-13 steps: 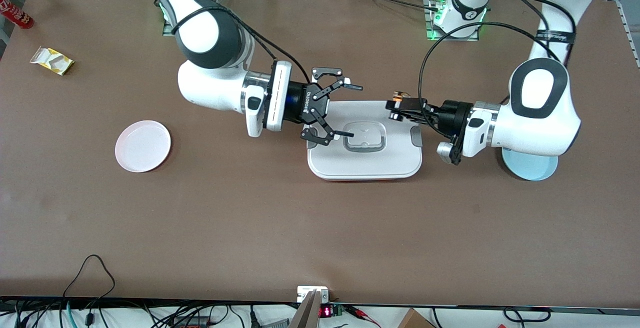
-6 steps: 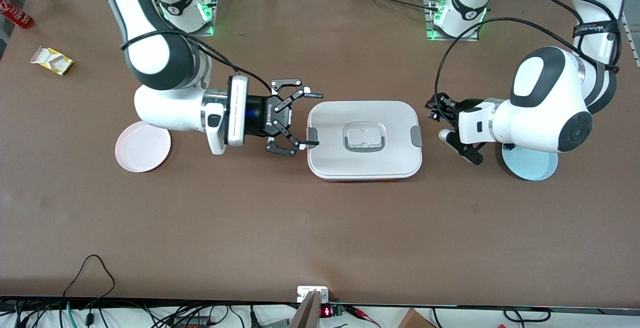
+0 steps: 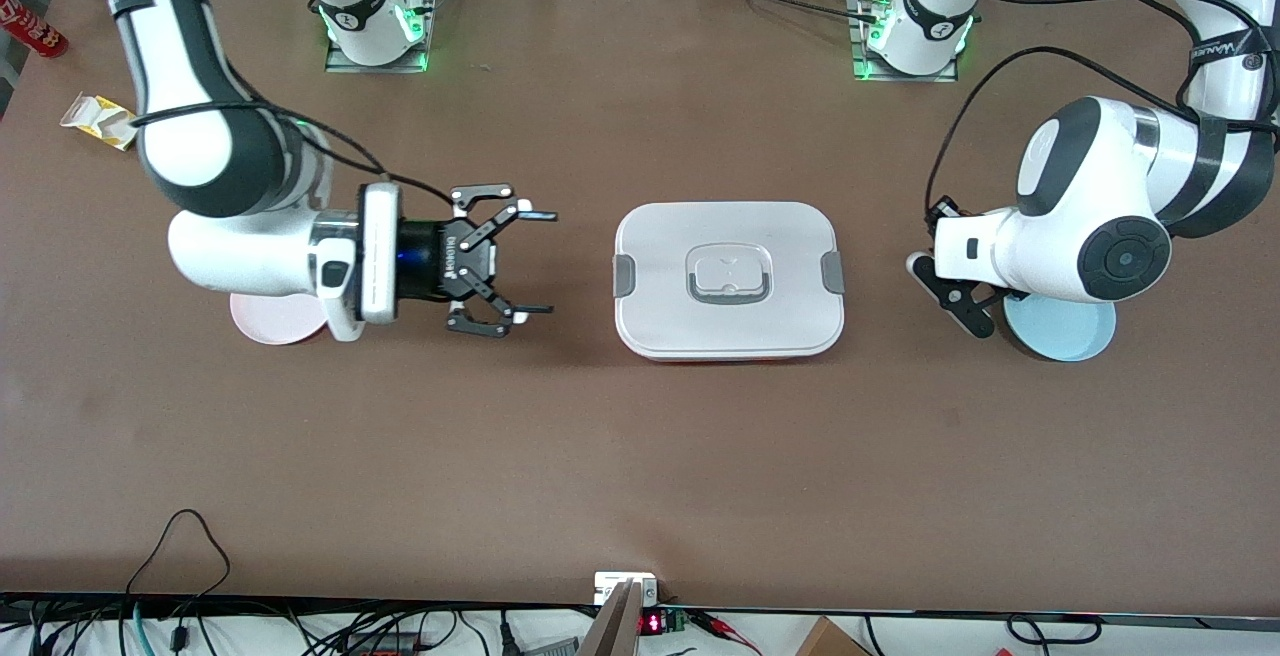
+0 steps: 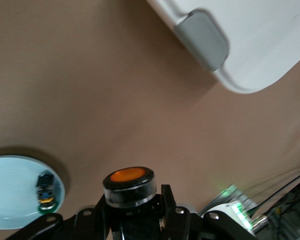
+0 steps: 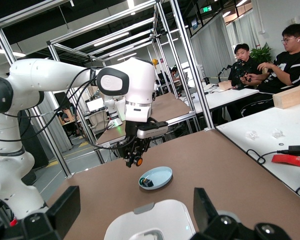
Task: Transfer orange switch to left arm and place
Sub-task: 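Carry the switch with the left gripper while the right gripper withdraws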
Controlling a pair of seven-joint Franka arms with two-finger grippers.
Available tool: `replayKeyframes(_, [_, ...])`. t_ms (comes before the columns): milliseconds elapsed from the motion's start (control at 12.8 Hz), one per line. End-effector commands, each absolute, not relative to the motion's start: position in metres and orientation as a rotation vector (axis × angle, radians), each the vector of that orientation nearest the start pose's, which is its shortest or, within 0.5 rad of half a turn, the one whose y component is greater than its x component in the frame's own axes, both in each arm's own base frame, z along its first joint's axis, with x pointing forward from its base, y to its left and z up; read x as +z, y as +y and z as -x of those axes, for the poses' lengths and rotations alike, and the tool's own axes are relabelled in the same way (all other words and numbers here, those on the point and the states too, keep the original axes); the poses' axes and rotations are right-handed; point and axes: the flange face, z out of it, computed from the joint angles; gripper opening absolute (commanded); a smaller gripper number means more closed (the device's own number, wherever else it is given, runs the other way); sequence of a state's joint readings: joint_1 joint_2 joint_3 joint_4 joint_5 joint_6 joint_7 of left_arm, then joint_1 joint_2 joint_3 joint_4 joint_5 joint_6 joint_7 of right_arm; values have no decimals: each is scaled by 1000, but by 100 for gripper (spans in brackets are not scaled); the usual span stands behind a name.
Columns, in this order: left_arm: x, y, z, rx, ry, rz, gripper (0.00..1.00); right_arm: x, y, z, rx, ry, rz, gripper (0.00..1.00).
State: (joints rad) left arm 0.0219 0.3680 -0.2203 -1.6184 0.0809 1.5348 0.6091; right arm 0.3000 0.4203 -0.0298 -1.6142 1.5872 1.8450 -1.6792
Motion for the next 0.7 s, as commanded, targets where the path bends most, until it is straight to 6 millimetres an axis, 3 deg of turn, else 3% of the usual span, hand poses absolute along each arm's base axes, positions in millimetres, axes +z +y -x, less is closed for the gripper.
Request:
replayKeyframes(0, [365,-58,-607,653,1443,2727,17,440,223,-635,-786,-1078,1496,100])
replayKeyframes(234, [342,1,-607,634,1564,2610,17,445,164,-639,-607,-1053,1700,100])
replayKeyframes(312, [325,27,-606,593,1585,2612,17,449,150,-638,-534,-1013,1787,100])
replayKeyframes(623, [261,103,-592,482,1702,2529,16,454,100,-639,-255,-637,2084,100])
